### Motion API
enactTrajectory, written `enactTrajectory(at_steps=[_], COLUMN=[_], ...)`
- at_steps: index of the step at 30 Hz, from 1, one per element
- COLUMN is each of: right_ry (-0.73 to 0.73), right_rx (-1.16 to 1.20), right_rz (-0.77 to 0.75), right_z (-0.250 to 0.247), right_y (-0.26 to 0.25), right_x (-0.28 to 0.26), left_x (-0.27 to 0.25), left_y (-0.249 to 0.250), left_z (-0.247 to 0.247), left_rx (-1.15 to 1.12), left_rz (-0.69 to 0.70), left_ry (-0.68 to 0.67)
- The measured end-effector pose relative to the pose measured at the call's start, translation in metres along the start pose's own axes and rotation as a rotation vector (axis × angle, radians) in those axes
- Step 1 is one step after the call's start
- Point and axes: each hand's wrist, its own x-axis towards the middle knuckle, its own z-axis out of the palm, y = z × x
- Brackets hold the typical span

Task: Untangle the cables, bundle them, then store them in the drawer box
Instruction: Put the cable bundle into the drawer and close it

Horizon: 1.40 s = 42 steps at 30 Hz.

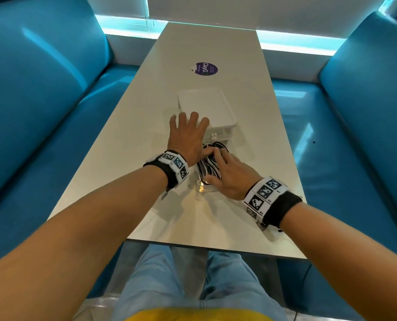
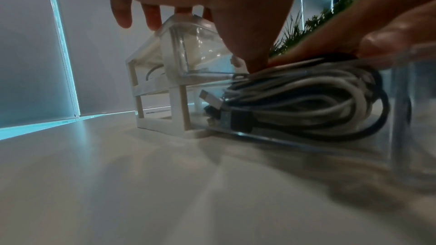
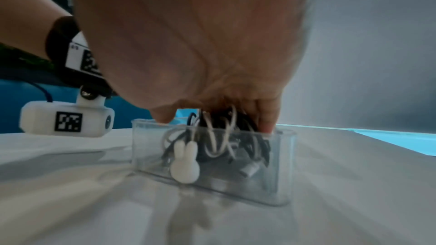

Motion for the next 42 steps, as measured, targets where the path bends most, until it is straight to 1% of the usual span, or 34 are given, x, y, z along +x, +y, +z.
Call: enactTrajectory(at_steps=[3,5,7,9,11,13,15,17,21,24,26,28,31,32,35,36,39,42], right_ry=[-0.029,0.009,0.015,0.007,0.015,0.032,0.090,0.110,0.011,-0.054,-0.044,-0.019,-0.056,-0.050,0.124,0.159,0.101,0.106], right_rx=[-0.085,-0.181,-0.259,-0.261,-0.202,-0.146,-0.147,-0.162,-0.098,0.032,0.020,-0.035,0.004,0.026,0.024,0.003,-0.081,-0.109], right_rz=[0.080,0.113,0.133,0.143,0.150,0.129,0.064,-0.010,-0.070,-0.059,-0.052,-0.033,0.051,0.051,-0.063,-0.096,-0.140,-0.170], right_z=[0.002,-0.003,-0.008,-0.009,-0.006,-0.003,0.000,0.003,0.004,0.000,0.001,0.004,0.005,0.006,0.013,0.014,0.020,0.016], right_y=[0.000,-0.003,-0.004,-0.002,0.002,0.005,0.005,0.003,0.004,0.005,0.006,0.002,-0.005,-0.004,0.005,0.008,0.015,0.011], right_x=[0.004,0.007,0.010,0.011,0.012,0.008,0.001,-0.003,0.003,0.008,0.014,0.020,0.031,0.033,0.024,0.016,-0.004,-0.002], left_x=[0.000,-0.001,-0.002,-0.003,-0.002,-0.001,0.000,0.000,0.002,0.005,0.009,0.010,0.012,0.013,0.014,0.013,0.012,0.012], left_y=[-0.004,-0.007,-0.009,-0.010,-0.008,-0.003,-0.002,-0.001,-0.002,-0.011,-0.017,-0.019,-0.023,-0.024,-0.026,-0.026,-0.026,-0.025], left_z=[0.000,0.003,0.006,0.008,0.010,0.012,0.015,0.015,0.015,0.022,0.026,0.027,0.022,0.021,0.018,0.018,0.016,0.011], left_rx=[-0.049,-0.075,-0.094,-0.125,-0.179,-0.214,-0.220,-0.209,-0.156,-0.156,-0.179,-0.257,-0.353,-0.370,-0.383,-0.380,-0.383,-0.396], left_rz=[0.043,0.072,0.076,0.067,0.051,0.035,0.017,0.011,0.035,0.114,0.162,0.188,0.198,0.196,0.221,0.235,0.230,0.226], left_ry=[0.051,0.062,0.085,0.107,0.103,0.074,0.061,0.061,0.085,0.097,0.078,0.079,0.085,0.081,0.067,0.067,0.075,0.072])
